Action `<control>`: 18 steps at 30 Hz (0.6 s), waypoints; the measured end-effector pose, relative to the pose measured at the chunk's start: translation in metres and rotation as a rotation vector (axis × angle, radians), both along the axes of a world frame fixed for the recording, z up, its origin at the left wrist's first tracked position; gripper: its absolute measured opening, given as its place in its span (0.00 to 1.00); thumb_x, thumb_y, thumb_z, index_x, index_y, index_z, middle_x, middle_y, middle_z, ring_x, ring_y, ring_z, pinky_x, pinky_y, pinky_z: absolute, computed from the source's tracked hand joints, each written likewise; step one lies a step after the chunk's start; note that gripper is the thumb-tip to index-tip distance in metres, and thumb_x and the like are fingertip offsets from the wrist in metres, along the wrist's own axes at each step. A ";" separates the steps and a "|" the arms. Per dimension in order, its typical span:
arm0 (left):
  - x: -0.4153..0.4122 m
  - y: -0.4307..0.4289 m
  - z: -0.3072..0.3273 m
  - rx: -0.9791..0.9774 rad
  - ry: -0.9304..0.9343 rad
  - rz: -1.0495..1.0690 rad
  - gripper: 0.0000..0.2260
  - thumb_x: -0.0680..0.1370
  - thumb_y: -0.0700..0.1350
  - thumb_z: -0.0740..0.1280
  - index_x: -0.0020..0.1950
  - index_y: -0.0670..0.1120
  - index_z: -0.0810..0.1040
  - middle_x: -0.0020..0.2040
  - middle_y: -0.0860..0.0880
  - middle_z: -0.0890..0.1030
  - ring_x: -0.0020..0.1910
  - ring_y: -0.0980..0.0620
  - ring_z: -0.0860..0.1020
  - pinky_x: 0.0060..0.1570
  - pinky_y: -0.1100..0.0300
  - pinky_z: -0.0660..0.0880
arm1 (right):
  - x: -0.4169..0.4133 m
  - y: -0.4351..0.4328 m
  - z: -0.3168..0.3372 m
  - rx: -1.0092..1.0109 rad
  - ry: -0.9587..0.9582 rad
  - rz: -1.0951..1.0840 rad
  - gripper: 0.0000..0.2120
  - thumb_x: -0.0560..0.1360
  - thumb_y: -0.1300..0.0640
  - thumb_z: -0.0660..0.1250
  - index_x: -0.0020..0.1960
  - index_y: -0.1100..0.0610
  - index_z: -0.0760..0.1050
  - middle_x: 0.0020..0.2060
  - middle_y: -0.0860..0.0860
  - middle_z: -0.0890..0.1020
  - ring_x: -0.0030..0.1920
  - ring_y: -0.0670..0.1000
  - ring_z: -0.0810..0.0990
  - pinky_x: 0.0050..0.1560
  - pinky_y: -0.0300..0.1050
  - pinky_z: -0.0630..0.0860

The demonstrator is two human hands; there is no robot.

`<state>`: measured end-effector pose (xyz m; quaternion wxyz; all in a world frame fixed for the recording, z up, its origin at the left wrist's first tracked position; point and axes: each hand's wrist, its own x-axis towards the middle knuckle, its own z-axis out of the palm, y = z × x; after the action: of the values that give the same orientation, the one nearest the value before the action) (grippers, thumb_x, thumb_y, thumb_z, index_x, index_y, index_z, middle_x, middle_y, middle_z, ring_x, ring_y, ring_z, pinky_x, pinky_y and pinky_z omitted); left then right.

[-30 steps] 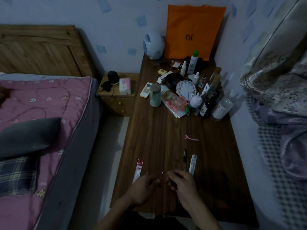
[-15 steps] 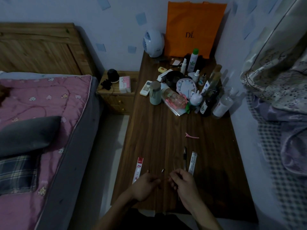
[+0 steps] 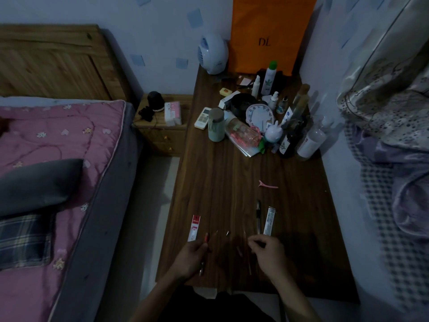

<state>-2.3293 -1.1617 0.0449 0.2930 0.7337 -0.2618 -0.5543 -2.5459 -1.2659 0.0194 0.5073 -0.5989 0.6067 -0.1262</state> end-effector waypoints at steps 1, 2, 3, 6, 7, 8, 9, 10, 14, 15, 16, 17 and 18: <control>-0.001 0.000 -0.003 -0.003 -0.020 0.004 0.15 0.82 0.45 0.60 0.39 0.47 0.81 0.22 0.54 0.77 0.22 0.61 0.73 0.25 0.66 0.67 | 0.001 0.002 -0.001 -0.024 0.035 0.018 0.14 0.75 0.58 0.73 0.40 0.39 0.79 0.42 0.39 0.83 0.44 0.40 0.82 0.41 0.32 0.74; -0.002 0.001 -0.005 -0.006 -0.041 0.003 0.15 0.82 0.45 0.60 0.39 0.47 0.81 0.22 0.53 0.77 0.21 0.61 0.73 0.24 0.67 0.67 | 0.000 0.004 -0.001 -0.046 0.074 0.033 0.13 0.75 0.59 0.73 0.41 0.40 0.78 0.41 0.38 0.81 0.44 0.39 0.81 0.41 0.31 0.73; -0.003 0.002 -0.006 -0.009 -0.057 0.001 0.15 0.82 0.45 0.60 0.39 0.48 0.81 0.23 0.53 0.78 0.22 0.61 0.73 0.23 0.67 0.68 | -0.002 0.005 -0.002 -0.069 0.115 0.042 0.11 0.75 0.59 0.73 0.42 0.42 0.79 0.40 0.37 0.81 0.43 0.38 0.80 0.40 0.30 0.72; -0.006 0.002 -0.008 0.011 -0.067 -0.025 0.14 0.82 0.46 0.60 0.40 0.49 0.81 0.28 0.50 0.81 0.25 0.59 0.77 0.26 0.66 0.70 | -0.014 0.009 -0.012 -0.131 0.224 0.056 0.03 0.74 0.59 0.74 0.43 0.52 0.83 0.38 0.43 0.83 0.41 0.43 0.81 0.40 0.34 0.74; -0.007 0.002 -0.009 0.024 -0.080 -0.050 0.14 0.82 0.46 0.59 0.41 0.50 0.81 0.31 0.48 0.81 0.28 0.58 0.78 0.28 0.64 0.72 | -0.018 0.012 -0.016 -0.142 0.259 0.063 0.02 0.74 0.59 0.74 0.43 0.54 0.83 0.39 0.46 0.84 0.41 0.44 0.82 0.41 0.37 0.77; -0.008 0.002 -0.011 0.029 -0.097 -0.068 0.14 0.82 0.47 0.59 0.41 0.51 0.81 0.32 0.48 0.82 0.30 0.56 0.78 0.31 0.62 0.72 | -0.022 0.014 -0.020 -0.150 0.295 0.070 0.01 0.74 0.59 0.74 0.44 0.55 0.83 0.40 0.47 0.85 0.42 0.46 0.83 0.43 0.41 0.78; -0.009 0.002 -0.013 0.030 -0.107 -0.076 0.14 0.82 0.47 0.59 0.40 0.51 0.80 0.32 0.49 0.81 0.31 0.56 0.78 0.33 0.60 0.72 | -0.026 0.017 -0.024 -0.156 0.331 0.075 0.00 0.74 0.59 0.74 0.44 0.55 0.84 0.41 0.48 0.86 0.43 0.48 0.83 0.44 0.43 0.79; -0.010 0.002 -0.014 0.031 -0.103 -0.077 0.14 0.82 0.47 0.59 0.39 0.51 0.80 0.31 0.51 0.80 0.30 0.57 0.77 0.33 0.60 0.72 | -0.031 0.019 -0.028 -0.162 0.364 0.077 0.01 0.73 0.59 0.74 0.45 0.55 0.84 0.42 0.49 0.86 0.43 0.49 0.83 0.46 0.44 0.79; -0.015 0.002 -0.017 0.052 -0.105 -0.106 0.14 0.82 0.47 0.59 0.39 0.52 0.78 0.31 0.52 0.79 0.26 0.60 0.76 0.29 0.64 0.70 | -0.043 0.027 -0.045 -0.144 0.410 0.105 0.02 0.74 0.59 0.73 0.46 0.57 0.83 0.44 0.52 0.86 0.45 0.52 0.83 0.46 0.45 0.78; -0.016 0.002 -0.017 0.058 -0.120 -0.113 0.14 0.82 0.48 0.59 0.39 0.52 0.78 0.32 0.51 0.79 0.26 0.60 0.77 0.28 0.66 0.70 | -0.045 0.027 -0.047 -0.140 0.419 0.126 0.02 0.74 0.59 0.73 0.46 0.57 0.83 0.44 0.52 0.86 0.46 0.52 0.83 0.46 0.45 0.78; -0.018 0.001 -0.017 0.064 -0.130 -0.117 0.13 0.82 0.48 0.59 0.40 0.52 0.78 0.33 0.50 0.80 0.27 0.60 0.77 0.28 0.66 0.70 | -0.046 0.028 -0.050 -0.138 0.426 0.145 0.03 0.74 0.58 0.73 0.46 0.57 0.83 0.44 0.53 0.86 0.46 0.53 0.83 0.46 0.45 0.77; -0.019 0.001 -0.016 0.066 -0.128 -0.121 0.13 0.82 0.48 0.59 0.42 0.52 0.79 0.35 0.49 0.82 0.29 0.59 0.78 0.29 0.64 0.71 | -0.046 0.027 -0.052 -0.140 0.428 0.157 0.04 0.74 0.57 0.72 0.46 0.58 0.83 0.44 0.53 0.86 0.46 0.53 0.83 0.45 0.45 0.77; -0.020 0.000 -0.016 0.068 -0.115 -0.123 0.12 0.82 0.49 0.58 0.44 0.51 0.79 0.38 0.47 0.83 0.31 0.56 0.78 0.31 0.62 0.72 | -0.046 0.027 -0.053 -0.145 0.425 0.163 0.04 0.75 0.57 0.72 0.46 0.58 0.83 0.45 0.54 0.85 0.46 0.53 0.83 0.45 0.45 0.76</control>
<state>-2.3492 -1.1618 0.0291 0.2177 0.7564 -0.3039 -0.5367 -2.5915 -1.2390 -0.0338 0.3323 -0.6938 0.6389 0.0011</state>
